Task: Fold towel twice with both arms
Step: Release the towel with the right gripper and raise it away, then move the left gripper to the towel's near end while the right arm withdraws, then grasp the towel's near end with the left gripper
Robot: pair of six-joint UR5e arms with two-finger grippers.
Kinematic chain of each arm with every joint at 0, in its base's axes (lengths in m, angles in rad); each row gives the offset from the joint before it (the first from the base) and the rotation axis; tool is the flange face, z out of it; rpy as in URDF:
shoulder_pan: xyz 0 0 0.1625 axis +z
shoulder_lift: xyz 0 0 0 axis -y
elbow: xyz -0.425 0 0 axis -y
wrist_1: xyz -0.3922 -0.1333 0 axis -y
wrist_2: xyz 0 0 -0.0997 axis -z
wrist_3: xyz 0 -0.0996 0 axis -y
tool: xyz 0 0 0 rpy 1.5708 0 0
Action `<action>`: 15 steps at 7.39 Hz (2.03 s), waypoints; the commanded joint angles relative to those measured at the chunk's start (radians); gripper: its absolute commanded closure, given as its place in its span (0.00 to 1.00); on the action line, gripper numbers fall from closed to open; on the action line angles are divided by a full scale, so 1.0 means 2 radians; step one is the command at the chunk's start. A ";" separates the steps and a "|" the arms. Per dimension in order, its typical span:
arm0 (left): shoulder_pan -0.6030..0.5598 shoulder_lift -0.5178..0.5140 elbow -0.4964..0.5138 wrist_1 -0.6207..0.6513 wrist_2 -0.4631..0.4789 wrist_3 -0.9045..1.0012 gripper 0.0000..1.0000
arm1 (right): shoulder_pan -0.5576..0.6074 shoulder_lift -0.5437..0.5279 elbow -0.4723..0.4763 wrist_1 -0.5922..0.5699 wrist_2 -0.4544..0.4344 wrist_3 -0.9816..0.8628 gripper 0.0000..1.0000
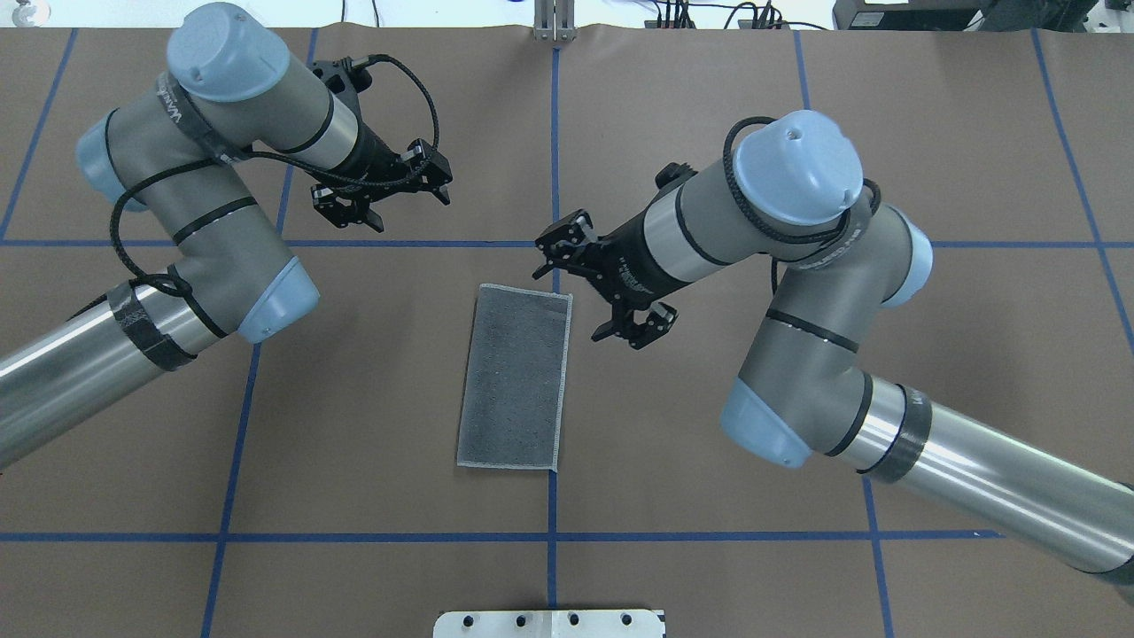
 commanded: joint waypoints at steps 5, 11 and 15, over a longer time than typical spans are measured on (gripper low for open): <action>0.169 0.061 -0.121 0.003 0.113 -0.161 0.01 | 0.161 -0.071 -0.052 -0.007 0.080 -0.294 0.00; 0.203 0.078 -0.127 0.006 0.138 -0.124 0.01 | 0.186 -0.093 -0.066 -0.009 0.052 -0.496 0.00; 0.213 0.078 -0.121 0.006 0.140 -0.124 0.01 | 0.186 -0.094 -0.076 -0.009 0.050 -0.497 0.00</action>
